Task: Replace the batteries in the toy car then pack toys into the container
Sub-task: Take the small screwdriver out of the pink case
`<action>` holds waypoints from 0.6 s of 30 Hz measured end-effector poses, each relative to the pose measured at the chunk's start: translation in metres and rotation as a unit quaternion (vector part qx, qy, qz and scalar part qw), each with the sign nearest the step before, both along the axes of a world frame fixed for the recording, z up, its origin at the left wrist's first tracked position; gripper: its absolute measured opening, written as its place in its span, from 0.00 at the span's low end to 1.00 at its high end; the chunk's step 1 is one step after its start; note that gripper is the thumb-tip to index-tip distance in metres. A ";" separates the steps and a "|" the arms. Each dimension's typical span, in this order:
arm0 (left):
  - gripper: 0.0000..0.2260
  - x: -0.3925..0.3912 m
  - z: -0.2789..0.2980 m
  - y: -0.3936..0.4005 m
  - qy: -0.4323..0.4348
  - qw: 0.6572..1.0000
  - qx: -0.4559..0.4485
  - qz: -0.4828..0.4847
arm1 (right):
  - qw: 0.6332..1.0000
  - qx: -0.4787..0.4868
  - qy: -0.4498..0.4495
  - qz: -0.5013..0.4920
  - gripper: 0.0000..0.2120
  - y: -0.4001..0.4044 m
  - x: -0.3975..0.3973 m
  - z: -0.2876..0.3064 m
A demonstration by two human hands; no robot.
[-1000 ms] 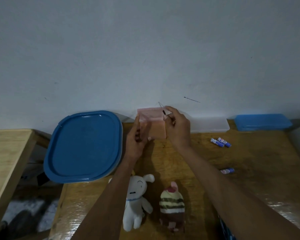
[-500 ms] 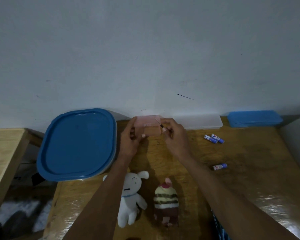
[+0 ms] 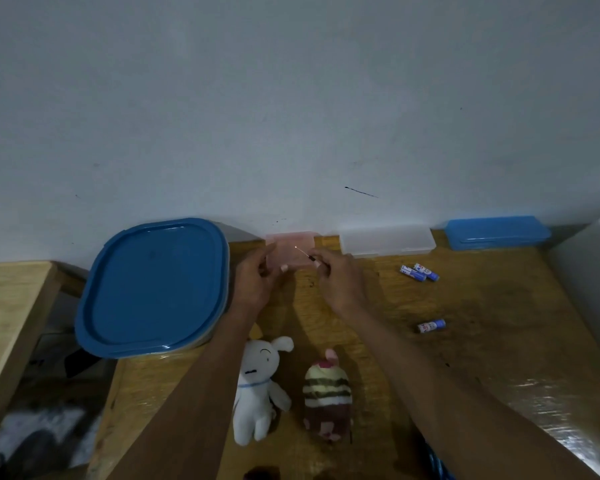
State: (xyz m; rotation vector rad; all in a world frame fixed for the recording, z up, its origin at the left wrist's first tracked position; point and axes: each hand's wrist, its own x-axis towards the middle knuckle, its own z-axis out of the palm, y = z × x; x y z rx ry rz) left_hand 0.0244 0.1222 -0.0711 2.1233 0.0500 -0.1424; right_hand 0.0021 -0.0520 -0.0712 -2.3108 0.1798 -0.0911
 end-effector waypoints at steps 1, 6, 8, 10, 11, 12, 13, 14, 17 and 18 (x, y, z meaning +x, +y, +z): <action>0.21 0.000 0.003 -0.001 0.006 1.000 0.013 -0.003 | 1.000 -0.005 0.006 -0.003 0.15 0.001 0.000 0.001; 0.27 -0.003 0.027 -0.011 0.024 0.996 0.080 -0.013 | 0.997 0.052 0.009 -0.054 0.15 -0.005 -0.003 0.024; 0.33 -0.011 0.039 -0.020 0.018 0.991 0.134 -0.002 | 0.996 0.066 0.000 -0.066 0.13 -0.013 -0.011 0.042; 0.32 -0.023 0.053 -0.033 0.001 0.985 0.171 0.000 | 0.995 0.070 0.005 -0.072 0.11 -0.023 -0.022 0.057; 0.31 -0.031 0.061 -0.041 -0.010 0.984 0.180 -0.010 | 0.994 0.074 0.007 -0.077 0.10 -0.029 -0.028 0.063; 0.29 -0.038 0.065 -0.050 -0.023 0.982 0.185 -0.028 | 0.993 0.080 0.005 -0.082 0.09 -0.035 -0.035 0.069; 0.27 -0.047 0.071 -0.061 -0.026 0.980 0.192 -0.049 | 0.992 0.085 0.001 -0.090 0.09 -0.042 -0.042 0.075; 0.26 -0.055 0.075 -0.071 -0.022 0.979 0.195 -0.063 | 0.991 0.089 0.000 -0.096 0.09 -0.049 -0.050 0.082; 0.24 -0.083 0.086 -0.104 -0.004 0.974 0.201 -0.100 | 0.988 0.101 0.004 -0.116 0.09 -0.071 -0.075 0.099; 0.23 -0.093 0.087 -0.116 -0.012 0.972 0.202 -0.119 | 0.987 0.104 0.006 -0.123 0.09 -0.078 -0.084 0.103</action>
